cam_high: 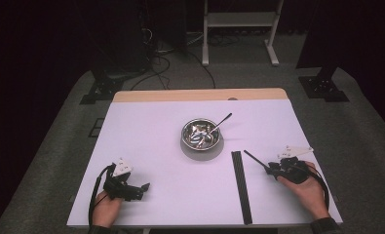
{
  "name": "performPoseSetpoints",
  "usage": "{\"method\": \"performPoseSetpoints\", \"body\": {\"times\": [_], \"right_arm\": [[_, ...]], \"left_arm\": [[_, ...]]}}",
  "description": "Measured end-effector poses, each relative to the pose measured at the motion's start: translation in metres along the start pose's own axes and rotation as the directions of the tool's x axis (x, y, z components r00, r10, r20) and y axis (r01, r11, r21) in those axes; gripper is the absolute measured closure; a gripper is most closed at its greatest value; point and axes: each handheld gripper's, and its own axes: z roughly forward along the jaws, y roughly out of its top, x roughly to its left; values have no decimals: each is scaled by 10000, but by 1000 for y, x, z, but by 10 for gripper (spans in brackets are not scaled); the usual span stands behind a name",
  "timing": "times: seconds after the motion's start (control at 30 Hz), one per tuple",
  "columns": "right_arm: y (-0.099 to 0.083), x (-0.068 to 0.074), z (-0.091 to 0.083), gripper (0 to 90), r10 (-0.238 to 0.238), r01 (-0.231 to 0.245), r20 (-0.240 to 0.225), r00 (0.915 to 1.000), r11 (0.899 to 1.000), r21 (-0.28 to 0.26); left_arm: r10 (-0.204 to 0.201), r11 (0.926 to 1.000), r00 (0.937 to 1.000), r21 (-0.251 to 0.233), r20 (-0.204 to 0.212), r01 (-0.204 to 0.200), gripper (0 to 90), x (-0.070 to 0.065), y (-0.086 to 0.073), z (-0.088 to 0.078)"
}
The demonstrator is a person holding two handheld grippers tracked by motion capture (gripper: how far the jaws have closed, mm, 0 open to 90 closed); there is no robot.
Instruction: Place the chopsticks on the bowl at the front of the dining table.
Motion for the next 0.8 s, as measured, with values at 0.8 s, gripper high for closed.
{"method": "performPoseSetpoints", "body": {"times": [0.8], "right_arm": [[-1,-2,-2,846,96,-96,26,10000,9999,97]], "left_arm": [[1,10000,10000,1,0,-1,0,0,0,0]]}}
